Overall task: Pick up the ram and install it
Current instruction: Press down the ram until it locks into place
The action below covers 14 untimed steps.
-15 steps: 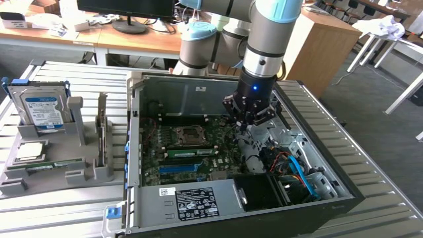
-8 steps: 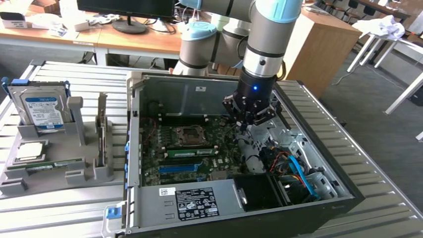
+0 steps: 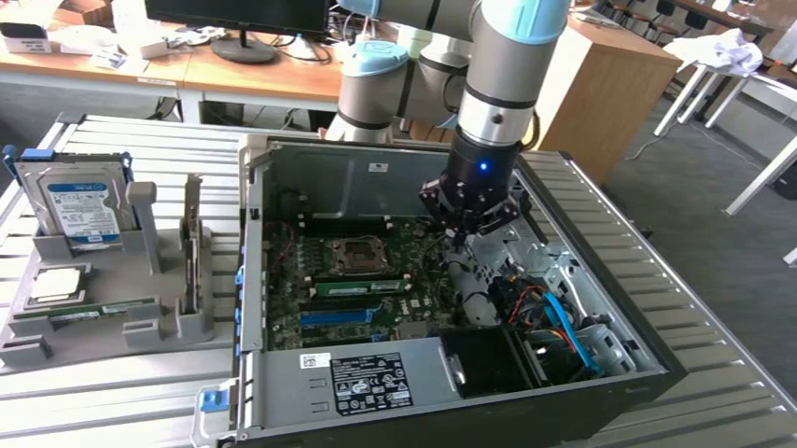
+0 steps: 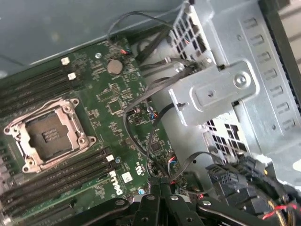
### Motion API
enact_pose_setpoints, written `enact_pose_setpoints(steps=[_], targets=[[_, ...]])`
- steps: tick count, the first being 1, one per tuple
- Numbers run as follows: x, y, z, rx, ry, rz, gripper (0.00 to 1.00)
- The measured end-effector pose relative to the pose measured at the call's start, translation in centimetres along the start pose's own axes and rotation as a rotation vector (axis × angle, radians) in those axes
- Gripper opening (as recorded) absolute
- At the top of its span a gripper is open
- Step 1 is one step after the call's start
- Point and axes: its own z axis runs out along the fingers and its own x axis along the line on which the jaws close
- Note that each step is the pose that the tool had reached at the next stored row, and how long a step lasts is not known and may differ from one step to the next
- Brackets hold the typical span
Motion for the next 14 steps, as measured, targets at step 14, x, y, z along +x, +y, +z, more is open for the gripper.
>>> enact_pose_setpoints(steps=[14], targets=[[0.01, 0.0, 0.12, -0.0263, 0.0035, -0.252, 0.1]])
